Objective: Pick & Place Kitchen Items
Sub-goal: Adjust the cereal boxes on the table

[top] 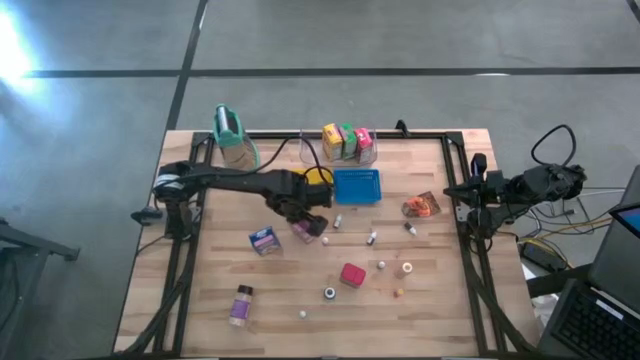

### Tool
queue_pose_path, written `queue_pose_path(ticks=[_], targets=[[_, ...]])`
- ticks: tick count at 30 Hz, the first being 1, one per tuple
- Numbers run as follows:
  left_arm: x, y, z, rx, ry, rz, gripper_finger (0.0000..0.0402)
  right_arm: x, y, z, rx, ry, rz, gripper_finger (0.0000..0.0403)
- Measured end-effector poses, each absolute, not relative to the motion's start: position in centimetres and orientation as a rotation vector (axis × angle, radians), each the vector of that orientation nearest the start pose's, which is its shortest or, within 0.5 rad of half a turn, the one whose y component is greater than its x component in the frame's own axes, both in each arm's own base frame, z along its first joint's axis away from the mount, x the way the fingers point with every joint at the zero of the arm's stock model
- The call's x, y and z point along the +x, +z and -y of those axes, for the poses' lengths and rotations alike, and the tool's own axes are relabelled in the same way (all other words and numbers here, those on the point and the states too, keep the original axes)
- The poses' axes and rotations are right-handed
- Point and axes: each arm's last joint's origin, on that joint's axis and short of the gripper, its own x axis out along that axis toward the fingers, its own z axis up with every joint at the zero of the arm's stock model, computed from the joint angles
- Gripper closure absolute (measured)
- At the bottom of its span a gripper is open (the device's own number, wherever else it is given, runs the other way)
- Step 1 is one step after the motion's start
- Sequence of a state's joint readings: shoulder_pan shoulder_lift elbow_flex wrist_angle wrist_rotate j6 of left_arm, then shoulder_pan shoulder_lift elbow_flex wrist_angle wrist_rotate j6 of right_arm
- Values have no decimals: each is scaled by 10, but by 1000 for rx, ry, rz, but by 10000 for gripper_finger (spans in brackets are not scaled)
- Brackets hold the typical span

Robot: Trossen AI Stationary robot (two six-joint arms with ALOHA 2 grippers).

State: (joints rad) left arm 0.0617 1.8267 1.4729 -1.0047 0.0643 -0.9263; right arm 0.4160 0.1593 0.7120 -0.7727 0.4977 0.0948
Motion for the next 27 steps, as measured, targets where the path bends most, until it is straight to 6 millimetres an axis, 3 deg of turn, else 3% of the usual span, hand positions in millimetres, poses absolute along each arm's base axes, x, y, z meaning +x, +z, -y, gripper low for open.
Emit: queue_pose_path(ticks=[8, 11, 14, 16, 22, 27], targets=[[357, 235, -21, -918, 651, -1257, 1, 31, 305, 2, -3, -91, -193, 394], [361, 236, -18, -851, 481, -1271, 1, 31, 305, 2, -3, -91, -193, 394], [360, 235, -17, -846, 523, -1275, 2, 31, 305, 2, -3, -91, -193, 394], [362, 236, -17, -771, 431, -1274, 2, 31, 305, 2, -3, -91, -193, 394], [356, 237, -18, -863, 575, -1301, 2, 31, 305, 2, -3, -90, -194, 394], [355, 235, -18, -883, 565, -1320, 2, 31, 305, 2, -3, -91, -194, 394]])
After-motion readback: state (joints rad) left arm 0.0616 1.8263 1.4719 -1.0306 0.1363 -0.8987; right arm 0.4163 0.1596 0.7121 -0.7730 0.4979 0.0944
